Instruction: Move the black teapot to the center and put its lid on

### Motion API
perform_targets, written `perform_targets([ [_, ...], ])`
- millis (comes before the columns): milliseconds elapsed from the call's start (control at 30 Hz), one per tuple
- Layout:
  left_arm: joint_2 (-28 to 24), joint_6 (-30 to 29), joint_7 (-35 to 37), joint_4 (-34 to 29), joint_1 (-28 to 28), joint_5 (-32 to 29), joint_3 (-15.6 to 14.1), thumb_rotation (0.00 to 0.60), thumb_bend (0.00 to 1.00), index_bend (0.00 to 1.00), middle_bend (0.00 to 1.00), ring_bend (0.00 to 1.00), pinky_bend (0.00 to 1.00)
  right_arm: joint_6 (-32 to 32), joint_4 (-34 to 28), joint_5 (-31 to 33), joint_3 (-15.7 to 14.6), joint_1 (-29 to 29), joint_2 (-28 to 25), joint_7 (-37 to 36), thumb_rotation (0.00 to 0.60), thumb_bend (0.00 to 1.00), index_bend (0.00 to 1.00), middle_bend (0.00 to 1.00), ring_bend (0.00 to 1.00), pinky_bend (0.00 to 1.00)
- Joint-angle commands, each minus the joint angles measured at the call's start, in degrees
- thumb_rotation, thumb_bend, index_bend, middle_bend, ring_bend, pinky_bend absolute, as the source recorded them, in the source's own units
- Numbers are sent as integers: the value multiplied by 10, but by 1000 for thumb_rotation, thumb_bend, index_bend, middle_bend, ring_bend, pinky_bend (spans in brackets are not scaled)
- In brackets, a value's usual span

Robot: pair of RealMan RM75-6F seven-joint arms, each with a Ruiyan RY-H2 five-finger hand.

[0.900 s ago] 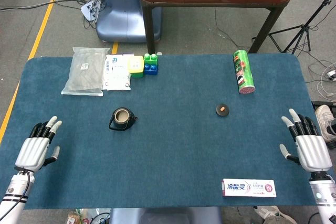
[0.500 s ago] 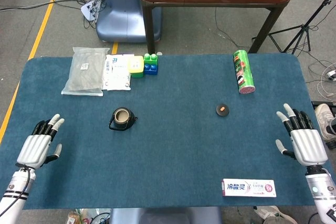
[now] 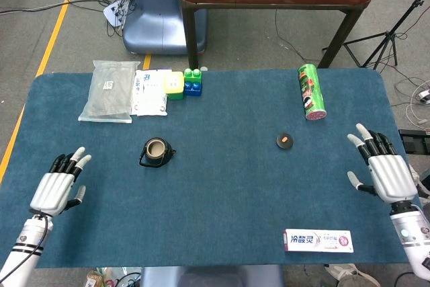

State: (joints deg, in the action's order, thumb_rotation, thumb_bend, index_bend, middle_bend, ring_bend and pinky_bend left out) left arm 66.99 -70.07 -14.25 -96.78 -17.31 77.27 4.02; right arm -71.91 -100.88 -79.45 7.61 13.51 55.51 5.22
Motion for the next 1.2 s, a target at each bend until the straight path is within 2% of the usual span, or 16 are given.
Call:
perform_targets([
  [33,12,11,-24,-9,-11,-5,0,600,488,122,0,0,0,16,-8,12,5,13,-5,11,600,351,116,0,0,0],
  [267,31,41,-75,-21,-41,-35,12,600,487,144,0,0,0,39,-9,29,17,39,-2,27,600,351,116,0,0,0],
  [567,67,74,-159,-33,-83,-115,30,600,487,168,0,0,0,82,4,57,38,81,-4,28,600,351,116,0,0,0],
  [933,91,95,-259,-60,-153,-243,57,600,487,91,0,0,0,125,33,82,51,122,-2,16,600,352,116,0,0,0],
  [1200,127,89,-263,-51,-177,-251,47,600,487,68,0,0,0,139,54,88,52,137,-1,5,600,351,115,0,0,0],
])
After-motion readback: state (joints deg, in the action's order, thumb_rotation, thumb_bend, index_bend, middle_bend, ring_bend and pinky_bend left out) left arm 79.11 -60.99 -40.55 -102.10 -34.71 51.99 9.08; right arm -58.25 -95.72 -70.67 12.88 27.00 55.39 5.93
